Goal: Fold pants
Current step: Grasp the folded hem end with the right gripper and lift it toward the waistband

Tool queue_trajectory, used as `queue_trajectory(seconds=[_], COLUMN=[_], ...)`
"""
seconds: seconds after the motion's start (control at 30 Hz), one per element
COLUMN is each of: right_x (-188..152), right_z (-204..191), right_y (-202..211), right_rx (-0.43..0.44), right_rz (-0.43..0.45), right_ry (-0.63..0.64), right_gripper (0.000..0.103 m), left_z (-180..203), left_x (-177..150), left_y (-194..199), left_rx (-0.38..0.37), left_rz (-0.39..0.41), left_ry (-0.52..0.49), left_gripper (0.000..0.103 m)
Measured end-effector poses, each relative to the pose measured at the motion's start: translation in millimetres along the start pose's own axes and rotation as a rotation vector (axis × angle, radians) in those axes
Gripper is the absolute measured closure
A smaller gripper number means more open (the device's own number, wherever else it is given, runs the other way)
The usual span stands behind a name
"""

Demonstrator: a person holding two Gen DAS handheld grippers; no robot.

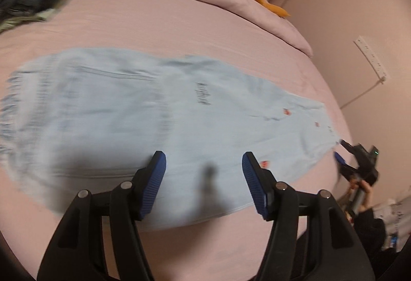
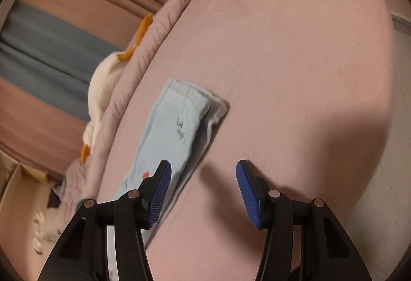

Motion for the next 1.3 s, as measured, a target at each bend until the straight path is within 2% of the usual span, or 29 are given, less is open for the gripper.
queue_trajectory(seconds=[0.17, 0.23, 0.3, 0.43, 0.47, 0.57, 0.6, 0.67, 0.77, 0.8, 0.97, 1.03, 1.13, 1.2, 1.3], right_x=[26, 31, 35, 41, 42, 36, 35, 34, 33, 32, 10, -12, -57, -89, -144], right_z=[-21, -16, -10, -11, -12, 6, 13, 15, 4, -10, -92, -132, -182, -204, -223], right_y=[-27, -23, -24, -7, -6, -24, -25, -21, -15, -8, 12, 11, -1, -13, -37], right_rx=[0.024, 0.011, -0.003, -0.005, 0.000, -0.055, -0.026, 0.016, -0.048, -0.061, -0.129, -0.166, -0.169, -0.155, -0.127], right_rz=[0.009, 0.011, -0.001, 0.039, 0.037, -0.015, -0.009, 0.000, 0.003, 0.019, 0.083, 0.092, 0.073, 0.051, 0.017], right_ry=[0.028, 0.046, 0.041, 0.061, 0.067, 0.039, 0.005, -0.027, 0.013, 0.062, 0.367, 0.523, 0.719, 0.815, 0.940], right_gripper=[0.050, 0.062, 0.093, 0.096, 0.097, 0.097, 0.102, 0.102, 0.102, 0.098, 0.097, 0.097, 0.097, 0.097, 0.097], left_z=[32, 35, 29, 21, 21, 21, 21, 20, 17, 15, 7, 6, 9, 20, 48], left_x=[4, 6, 6, 6, 5, 5, 4, 5, 6, 7, 4, 2, 2, 4, 11], left_y=[-27, -39, -49, -53, -53, -53, -53, -52, -51, -50, -41, -36, -29, -25, -27], left_rx=[-0.009, -0.001, 0.036, 0.033, 0.040, 0.058, 0.058, 0.048, 0.006, -0.008, -0.120, -0.161, -0.225, -0.316, -0.506], left_rz=[-0.051, -0.066, -0.076, -0.060, -0.063, -0.062, -0.061, -0.060, -0.061, -0.061, -0.041, -0.033, -0.023, -0.019, -0.037], left_ry=[-0.040, -0.034, -0.006, 0.029, 0.023, 0.008, 0.005, 0.005, 0.031, 0.041, 0.148, 0.186, 0.230, 0.256, 0.280], left_gripper=[0.041, 0.041, 0.042, 0.043, 0.042, 0.042, 0.040, 0.038, 0.037, 0.037, 0.037, 0.037, 0.037, 0.037, 0.032])
Point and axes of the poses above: each gripper's, at about its wrist camera, not at the fingertips, and y roughly against the way its jaws point, z to its right, x to its top, the point moved 9 cm from there along -y, roughly the way its jaws point, and after that the axes turned 13 degrees about -z, right-handed, at the moved point
